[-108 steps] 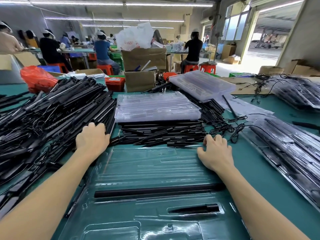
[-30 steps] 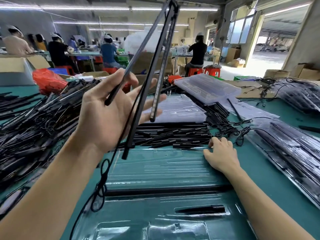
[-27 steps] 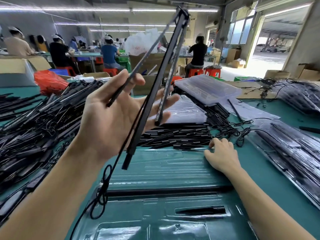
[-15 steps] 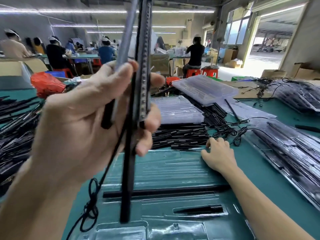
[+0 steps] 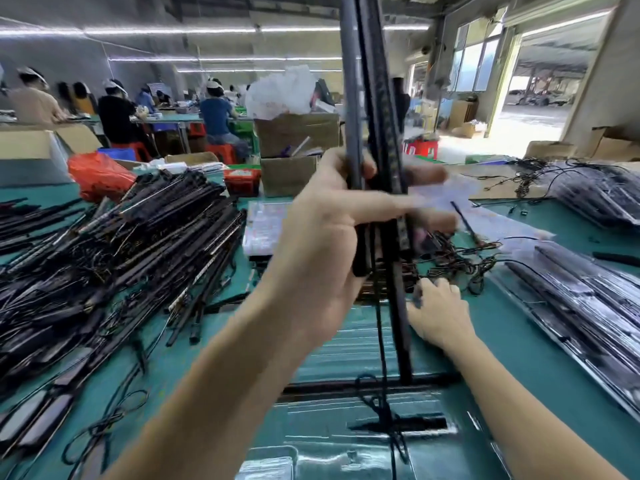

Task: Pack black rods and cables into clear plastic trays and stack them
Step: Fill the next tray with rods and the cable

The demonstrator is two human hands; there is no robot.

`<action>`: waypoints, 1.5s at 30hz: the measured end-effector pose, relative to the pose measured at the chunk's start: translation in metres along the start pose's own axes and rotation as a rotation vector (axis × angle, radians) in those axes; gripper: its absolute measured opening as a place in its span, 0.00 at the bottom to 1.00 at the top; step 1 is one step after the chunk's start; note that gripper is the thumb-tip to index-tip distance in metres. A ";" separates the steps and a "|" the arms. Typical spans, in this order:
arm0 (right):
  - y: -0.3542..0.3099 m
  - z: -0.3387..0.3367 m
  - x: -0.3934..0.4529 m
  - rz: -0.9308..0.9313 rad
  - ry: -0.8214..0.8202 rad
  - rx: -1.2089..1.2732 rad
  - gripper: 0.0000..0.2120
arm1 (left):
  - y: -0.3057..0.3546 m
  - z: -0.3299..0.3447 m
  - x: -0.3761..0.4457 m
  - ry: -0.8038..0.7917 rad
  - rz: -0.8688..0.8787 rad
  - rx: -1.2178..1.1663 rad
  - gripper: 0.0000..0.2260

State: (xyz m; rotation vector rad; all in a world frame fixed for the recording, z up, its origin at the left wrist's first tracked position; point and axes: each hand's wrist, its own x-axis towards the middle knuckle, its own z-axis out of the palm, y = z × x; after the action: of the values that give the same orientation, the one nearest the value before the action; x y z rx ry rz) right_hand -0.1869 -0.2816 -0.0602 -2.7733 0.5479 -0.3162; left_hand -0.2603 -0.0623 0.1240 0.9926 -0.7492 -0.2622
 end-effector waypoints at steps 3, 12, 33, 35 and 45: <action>0.003 0.004 0.005 0.002 -0.010 -0.016 0.10 | -0.031 -0.022 0.010 0.194 -0.019 0.062 0.20; 0.003 0.002 0.007 0.031 0.018 0.054 0.09 | -0.080 -0.076 0.021 0.338 -0.234 0.032 0.29; -0.062 -0.042 -0.034 -0.337 -1.236 1.445 0.24 | -0.093 -0.137 0.016 0.551 -0.253 -0.261 0.09; -0.065 -0.038 -0.037 -0.333 -1.275 1.401 0.25 | -0.093 -0.139 0.014 0.531 -0.211 -0.350 0.09; -0.071 -0.032 -0.047 -0.529 -1.492 1.212 0.17 | -0.087 -0.138 0.017 0.441 -0.145 -0.342 0.06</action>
State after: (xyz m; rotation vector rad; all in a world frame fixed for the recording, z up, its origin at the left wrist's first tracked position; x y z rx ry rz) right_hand -0.2140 -0.2076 -0.0146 -1.2617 -0.5877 0.9385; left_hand -0.1434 -0.0272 0.0145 0.7415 -0.2191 -0.2734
